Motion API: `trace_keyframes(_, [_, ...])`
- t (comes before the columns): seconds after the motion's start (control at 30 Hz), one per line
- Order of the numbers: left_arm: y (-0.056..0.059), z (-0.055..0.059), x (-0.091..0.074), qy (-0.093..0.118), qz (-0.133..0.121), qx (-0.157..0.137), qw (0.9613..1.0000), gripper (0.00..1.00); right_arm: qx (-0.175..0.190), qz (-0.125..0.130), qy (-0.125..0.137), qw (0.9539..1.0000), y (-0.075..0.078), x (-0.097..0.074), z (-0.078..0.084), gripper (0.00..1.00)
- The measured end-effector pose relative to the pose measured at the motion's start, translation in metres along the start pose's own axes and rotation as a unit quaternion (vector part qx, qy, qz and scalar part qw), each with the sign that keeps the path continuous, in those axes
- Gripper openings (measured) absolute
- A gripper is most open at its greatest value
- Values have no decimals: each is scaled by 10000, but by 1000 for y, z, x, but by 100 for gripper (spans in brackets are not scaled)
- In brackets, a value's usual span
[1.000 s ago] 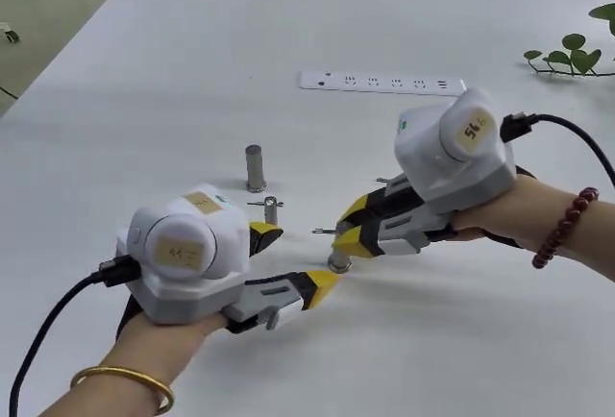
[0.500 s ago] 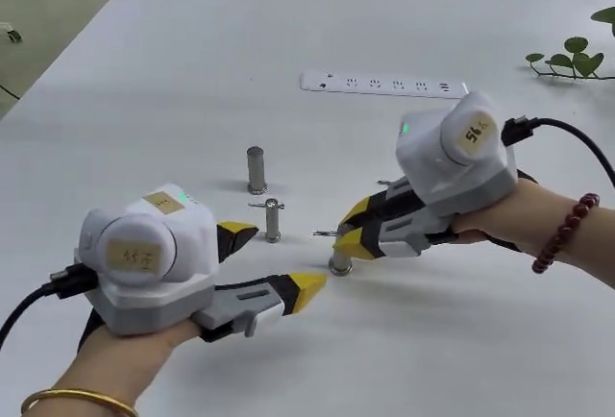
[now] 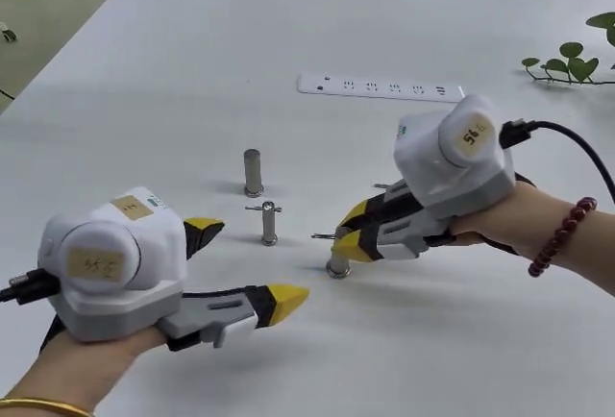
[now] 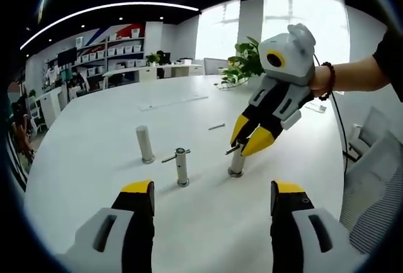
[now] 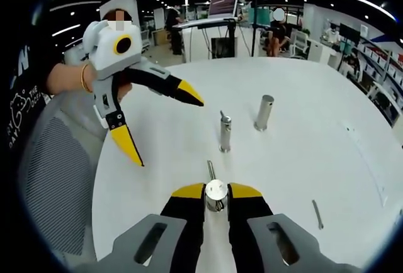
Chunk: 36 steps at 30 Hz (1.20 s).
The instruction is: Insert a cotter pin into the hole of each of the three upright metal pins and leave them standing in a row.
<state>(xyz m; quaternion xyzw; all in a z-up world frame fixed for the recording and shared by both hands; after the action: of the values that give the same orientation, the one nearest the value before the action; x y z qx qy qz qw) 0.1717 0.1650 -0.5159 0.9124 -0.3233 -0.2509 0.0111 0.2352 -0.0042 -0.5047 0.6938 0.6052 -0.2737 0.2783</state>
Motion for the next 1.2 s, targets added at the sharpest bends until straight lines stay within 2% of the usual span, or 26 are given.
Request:
trace_keyframes(0.3, [0,-1,0,1,48,128,9999,83,-31,13,-43,10000,2,1,-3,8])
trace_keyframes(0.53, [0,-2,2,-53,48,93,9999,88,-61,76,-42,9999,15,-2,-6,8])
trace_keyframes(0.93, [6,-2,7,-112,95,150,9998,90,47,167,28,9998,30,-1,-3,8])
trace_keyframes(1.2, [5,-1,9,-128,101,164,9997,91,54,106,26,9999,33,3,-3,8])
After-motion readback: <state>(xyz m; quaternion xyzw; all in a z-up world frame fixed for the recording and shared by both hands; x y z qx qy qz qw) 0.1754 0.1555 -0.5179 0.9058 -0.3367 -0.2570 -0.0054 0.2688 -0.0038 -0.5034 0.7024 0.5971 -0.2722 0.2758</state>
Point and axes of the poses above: the centre of the closed fingertips' face, and the gripper's own axes: x roughly forward along the fingers, y roughly to its right, z roughly out of its underside, the point moved 8 cm from there along -x, roughly backward along the fingers, and after that the axes turned 6 degrees about -x, right-handed, at the moved point
